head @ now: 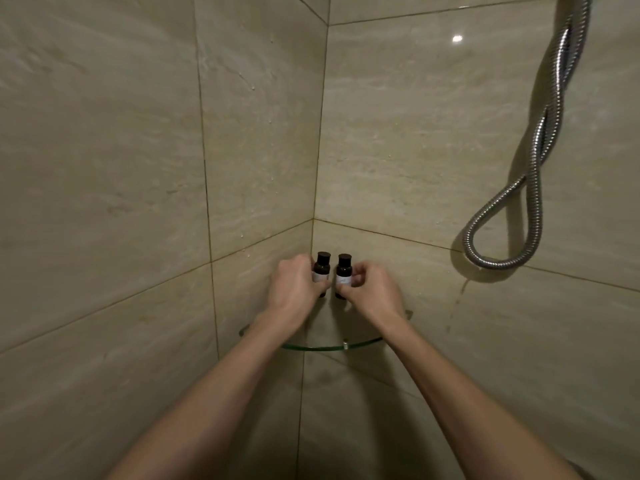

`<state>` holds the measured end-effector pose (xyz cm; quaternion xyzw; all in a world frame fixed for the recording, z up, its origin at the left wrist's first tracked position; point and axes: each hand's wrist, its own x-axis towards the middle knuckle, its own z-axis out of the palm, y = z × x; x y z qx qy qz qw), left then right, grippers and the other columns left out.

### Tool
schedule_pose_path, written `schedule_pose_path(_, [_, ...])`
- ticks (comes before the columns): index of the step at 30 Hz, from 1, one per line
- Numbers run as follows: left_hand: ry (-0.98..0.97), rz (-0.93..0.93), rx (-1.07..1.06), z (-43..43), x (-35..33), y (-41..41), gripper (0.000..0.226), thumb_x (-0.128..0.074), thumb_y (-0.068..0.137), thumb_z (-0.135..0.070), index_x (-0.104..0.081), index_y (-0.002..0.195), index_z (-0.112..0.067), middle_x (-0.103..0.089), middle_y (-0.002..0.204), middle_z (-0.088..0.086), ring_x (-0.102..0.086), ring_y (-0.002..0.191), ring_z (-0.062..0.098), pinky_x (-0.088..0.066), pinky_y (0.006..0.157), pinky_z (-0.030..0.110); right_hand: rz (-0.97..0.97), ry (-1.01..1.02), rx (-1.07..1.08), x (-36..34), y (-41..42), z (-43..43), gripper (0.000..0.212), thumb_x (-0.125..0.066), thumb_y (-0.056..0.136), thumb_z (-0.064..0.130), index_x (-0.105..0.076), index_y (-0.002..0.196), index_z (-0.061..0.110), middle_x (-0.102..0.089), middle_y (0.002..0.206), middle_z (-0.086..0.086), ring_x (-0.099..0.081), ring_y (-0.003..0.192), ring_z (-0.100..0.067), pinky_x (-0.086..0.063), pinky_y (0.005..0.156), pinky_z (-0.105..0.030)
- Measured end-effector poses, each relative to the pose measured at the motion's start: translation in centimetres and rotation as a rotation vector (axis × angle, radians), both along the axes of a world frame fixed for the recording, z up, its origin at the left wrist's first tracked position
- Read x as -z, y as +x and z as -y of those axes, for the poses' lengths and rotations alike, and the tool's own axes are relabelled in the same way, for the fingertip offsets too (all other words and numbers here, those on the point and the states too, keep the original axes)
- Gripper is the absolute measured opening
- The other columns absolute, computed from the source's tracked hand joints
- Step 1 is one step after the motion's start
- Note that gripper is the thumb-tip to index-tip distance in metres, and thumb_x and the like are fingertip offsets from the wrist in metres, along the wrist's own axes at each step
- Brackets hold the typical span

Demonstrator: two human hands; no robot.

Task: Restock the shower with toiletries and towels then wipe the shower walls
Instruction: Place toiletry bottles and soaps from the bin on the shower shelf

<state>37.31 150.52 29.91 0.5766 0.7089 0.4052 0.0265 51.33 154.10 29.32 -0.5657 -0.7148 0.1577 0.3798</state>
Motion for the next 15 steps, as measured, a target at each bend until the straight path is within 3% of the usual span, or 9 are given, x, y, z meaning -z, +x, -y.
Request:
schedule_pose_path(4, [-0.028, -0.014, -0.011, -0.7, -0.2, 0.3, 0.026, -0.082, 0.081, -0.033, -0.065, 0.094, -0.018, -0.070, 0.090, 0.003, -0.068, 0.083, 0.024, -0.059, 0.073, 0.041, 0.046, 0.015, 0.001, 0.1, -0.5, -0.6, 0.022, -0.079, 0.082, 0.038, -0.064, 0.097, 0.032, -0.071, 0.086, 0.012, -0.068, 0.082, -0.010, -0.059, 0.073, -0.040])
schedule_pose_path(9, [-0.041, -0.092, -0.029, -1.0, -0.5, 0.6, 0.031, -0.079, 0.085, -0.030, -0.065, 0.105, -0.012, -0.071, 0.100, 0.010, -0.067, 0.091, 0.029, -0.054, 0.071, 0.038, 0.092, -0.008, -0.016, -0.2, -0.6, -1.1, 0.022, -0.080, 0.081, 0.040, -0.068, 0.096, 0.029, -0.071, 0.082, 0.009, -0.069, 0.080, -0.012, -0.060, 0.072, -0.042])
schedule_pose_path(15, [-0.039, -0.119, -0.050, -0.7, -0.4, 0.8, 0.031, -0.076, 0.088, -0.026, -0.064, 0.111, -0.009, -0.071, 0.105, 0.014, -0.067, 0.096, 0.032, -0.057, 0.079, 0.044, 0.079, -0.023, -0.040, -0.2, -0.8, -1.2, 0.023, -0.077, 0.082, 0.034, -0.071, 0.102, 0.026, -0.073, 0.085, 0.008, -0.070, 0.080, -0.012, -0.061, 0.074, -0.043])
